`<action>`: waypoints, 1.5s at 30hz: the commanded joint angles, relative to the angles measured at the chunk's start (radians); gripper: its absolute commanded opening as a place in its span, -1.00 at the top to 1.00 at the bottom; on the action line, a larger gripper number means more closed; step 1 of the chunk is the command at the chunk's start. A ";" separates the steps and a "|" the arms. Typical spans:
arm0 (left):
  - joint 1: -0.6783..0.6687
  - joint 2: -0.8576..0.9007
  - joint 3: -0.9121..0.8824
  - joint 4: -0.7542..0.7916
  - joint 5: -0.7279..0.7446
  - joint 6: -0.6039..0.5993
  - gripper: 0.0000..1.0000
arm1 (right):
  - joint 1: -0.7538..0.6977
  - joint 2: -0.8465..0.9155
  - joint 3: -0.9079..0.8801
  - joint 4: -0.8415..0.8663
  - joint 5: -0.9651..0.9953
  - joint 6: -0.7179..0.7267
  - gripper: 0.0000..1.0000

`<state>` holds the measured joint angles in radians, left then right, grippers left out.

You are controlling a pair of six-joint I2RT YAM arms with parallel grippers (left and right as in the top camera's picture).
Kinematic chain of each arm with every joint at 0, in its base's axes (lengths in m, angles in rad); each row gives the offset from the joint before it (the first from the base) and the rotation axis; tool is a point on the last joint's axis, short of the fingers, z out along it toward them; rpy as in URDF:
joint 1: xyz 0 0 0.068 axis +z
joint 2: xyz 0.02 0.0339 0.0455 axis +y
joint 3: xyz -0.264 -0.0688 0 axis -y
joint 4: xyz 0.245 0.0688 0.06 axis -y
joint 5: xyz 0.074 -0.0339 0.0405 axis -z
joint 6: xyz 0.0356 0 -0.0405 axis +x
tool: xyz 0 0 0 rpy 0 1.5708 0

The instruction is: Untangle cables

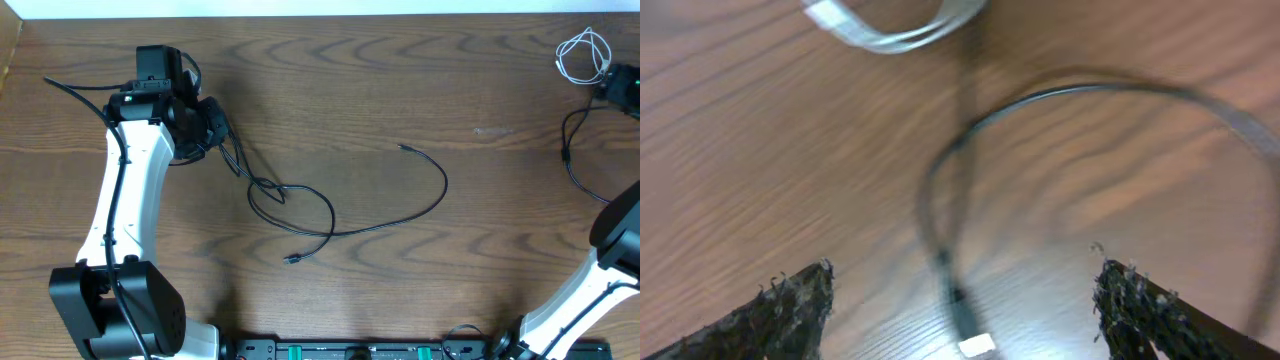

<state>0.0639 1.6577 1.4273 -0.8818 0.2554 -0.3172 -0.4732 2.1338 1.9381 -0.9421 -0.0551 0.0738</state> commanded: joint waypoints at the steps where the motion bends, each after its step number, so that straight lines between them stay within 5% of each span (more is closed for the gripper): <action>1: 0.002 0.008 -0.005 0.005 -0.013 0.027 0.85 | 0.057 -0.013 0.011 -0.037 -0.242 -0.094 -0.61; 9: -0.095 -0.001 0.015 0.016 0.070 0.089 0.85 | 0.183 -0.013 0.011 -0.109 -0.403 -0.117 -0.62; 21: -0.434 0.000 0.014 -0.058 0.061 0.051 0.83 | 0.235 -0.013 0.011 -0.134 -0.416 -0.116 -0.64; 25: -0.536 0.004 -0.010 -0.058 -0.025 0.051 0.36 | 0.235 -0.013 0.011 -0.133 -0.420 -0.116 -0.64; 26: -0.585 0.010 -0.018 -0.057 -0.060 0.054 -0.05 | 0.235 -0.013 0.011 -0.133 -0.428 -0.116 -0.66; 27: -0.603 0.015 -0.018 -0.058 -0.079 0.055 -0.21 | 0.235 -0.013 0.011 -0.135 -0.431 -0.116 -0.66; 30: -0.653 0.018 -0.018 -0.051 -0.168 0.054 -0.43 | 0.237 -0.013 0.011 -0.143 -0.447 -0.116 -0.71; 45: -0.646 -0.066 0.201 -0.122 -0.241 0.047 -0.62 | 0.353 -0.013 0.011 -0.187 -0.459 -0.117 -0.71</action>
<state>-0.6060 1.6569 1.5536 -0.9886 0.0418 -0.2649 -0.1684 2.1338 1.9381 -1.1255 -0.4835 -0.0315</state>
